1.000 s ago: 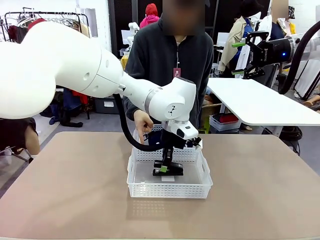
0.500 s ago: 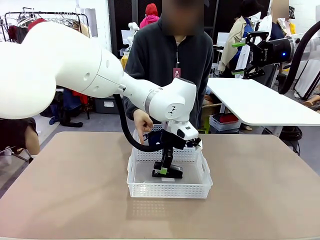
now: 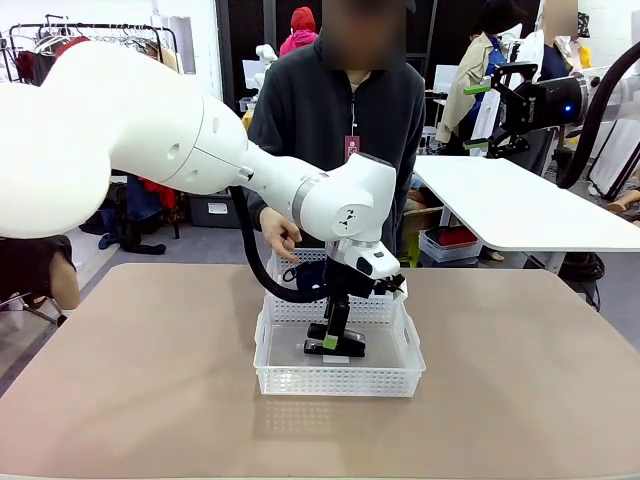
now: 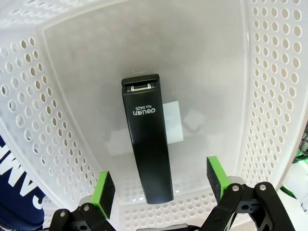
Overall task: Distribute items into two baskets.
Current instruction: Place the picked Stapler into the Organizing basket as instructed by the person.
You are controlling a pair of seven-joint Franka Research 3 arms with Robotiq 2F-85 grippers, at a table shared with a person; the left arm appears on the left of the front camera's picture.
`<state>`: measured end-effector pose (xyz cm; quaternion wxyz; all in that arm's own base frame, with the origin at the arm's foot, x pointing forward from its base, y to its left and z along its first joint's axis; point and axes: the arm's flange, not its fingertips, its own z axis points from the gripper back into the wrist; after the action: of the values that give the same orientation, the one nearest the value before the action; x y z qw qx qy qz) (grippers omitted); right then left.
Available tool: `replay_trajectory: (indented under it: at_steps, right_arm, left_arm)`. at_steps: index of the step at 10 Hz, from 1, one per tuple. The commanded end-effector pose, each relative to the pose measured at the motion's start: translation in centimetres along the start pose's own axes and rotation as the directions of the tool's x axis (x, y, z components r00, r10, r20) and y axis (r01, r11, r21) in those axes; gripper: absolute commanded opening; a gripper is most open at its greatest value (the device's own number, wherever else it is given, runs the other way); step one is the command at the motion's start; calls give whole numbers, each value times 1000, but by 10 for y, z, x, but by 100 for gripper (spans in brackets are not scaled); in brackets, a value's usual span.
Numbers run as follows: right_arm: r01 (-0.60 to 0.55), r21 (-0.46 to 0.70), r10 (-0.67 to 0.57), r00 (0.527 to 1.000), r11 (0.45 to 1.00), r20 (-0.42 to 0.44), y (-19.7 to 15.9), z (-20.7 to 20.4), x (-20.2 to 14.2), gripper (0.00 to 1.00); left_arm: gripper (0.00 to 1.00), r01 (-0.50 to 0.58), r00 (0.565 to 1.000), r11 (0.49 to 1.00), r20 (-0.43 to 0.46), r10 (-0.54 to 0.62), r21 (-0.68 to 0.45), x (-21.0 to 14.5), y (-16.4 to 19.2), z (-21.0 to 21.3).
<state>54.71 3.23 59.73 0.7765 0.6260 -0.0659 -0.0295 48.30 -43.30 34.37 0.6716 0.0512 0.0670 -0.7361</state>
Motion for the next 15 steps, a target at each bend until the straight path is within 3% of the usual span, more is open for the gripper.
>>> replay_trajectory:
  at_steps: [1, 12, 14, 15]
  right_arm:
    - [5, 4, -5, 1000, 1000, -4, 2, 0, -2, 100]
    - [5, 4, -5, 1000, 1000, -4, 2, 0, -2, 100]
    - [5, 4, -5, 1000, 1000, -4, 2, 0, -2, 100]
    - [5, 4, -5, 1000, 1000, -4, 2, 0, -2, 100]
  left_arm:
    - [100, -12, 1000, 1000, -23, 13, 23, -4, -8, 6]
    - [100, -6, 1000, 1000, 3, 6, 7, 1, -1, 7]
    - [100, -95, 984, 995, 147, 100, -39, -11, -19, 40]
    - [100, -136, 976, 989, 167, 142, -49, -39, -27, 61]
